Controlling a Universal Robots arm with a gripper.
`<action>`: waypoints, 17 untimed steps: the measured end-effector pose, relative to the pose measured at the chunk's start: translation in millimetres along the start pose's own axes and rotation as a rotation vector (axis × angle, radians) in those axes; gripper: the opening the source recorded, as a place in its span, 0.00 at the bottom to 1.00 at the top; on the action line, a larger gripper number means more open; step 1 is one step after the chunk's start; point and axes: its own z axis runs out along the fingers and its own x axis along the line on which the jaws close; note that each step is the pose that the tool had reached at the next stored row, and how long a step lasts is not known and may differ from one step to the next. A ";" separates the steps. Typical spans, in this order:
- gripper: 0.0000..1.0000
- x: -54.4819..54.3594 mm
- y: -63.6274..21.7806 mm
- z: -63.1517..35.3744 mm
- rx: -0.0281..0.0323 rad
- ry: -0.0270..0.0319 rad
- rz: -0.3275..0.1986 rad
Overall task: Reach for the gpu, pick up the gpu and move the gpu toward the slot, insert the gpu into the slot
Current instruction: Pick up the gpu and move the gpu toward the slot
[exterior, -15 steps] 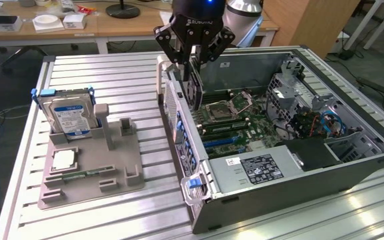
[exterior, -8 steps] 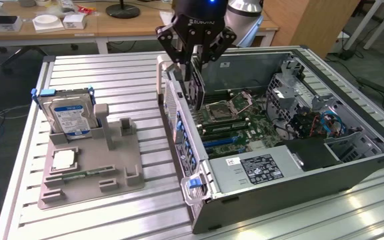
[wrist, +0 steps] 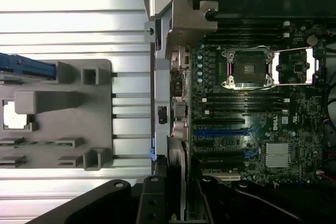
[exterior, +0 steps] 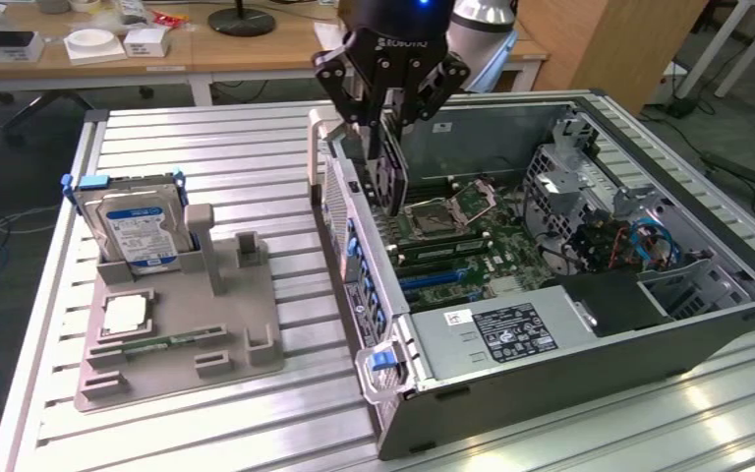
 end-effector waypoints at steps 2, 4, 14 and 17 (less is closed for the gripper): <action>0.26 -1.0 0.0 0.0 -0.0001 0.0000 0.000; 0.26 -1.6 0.0 0.0 0.0000 0.0000 0.000; 0.26 -8.0 0.3 0.0 0.0000 0.0000 0.000; 0.26 -10.1 0.3 0.0 -0.0001 -0.0001 0.000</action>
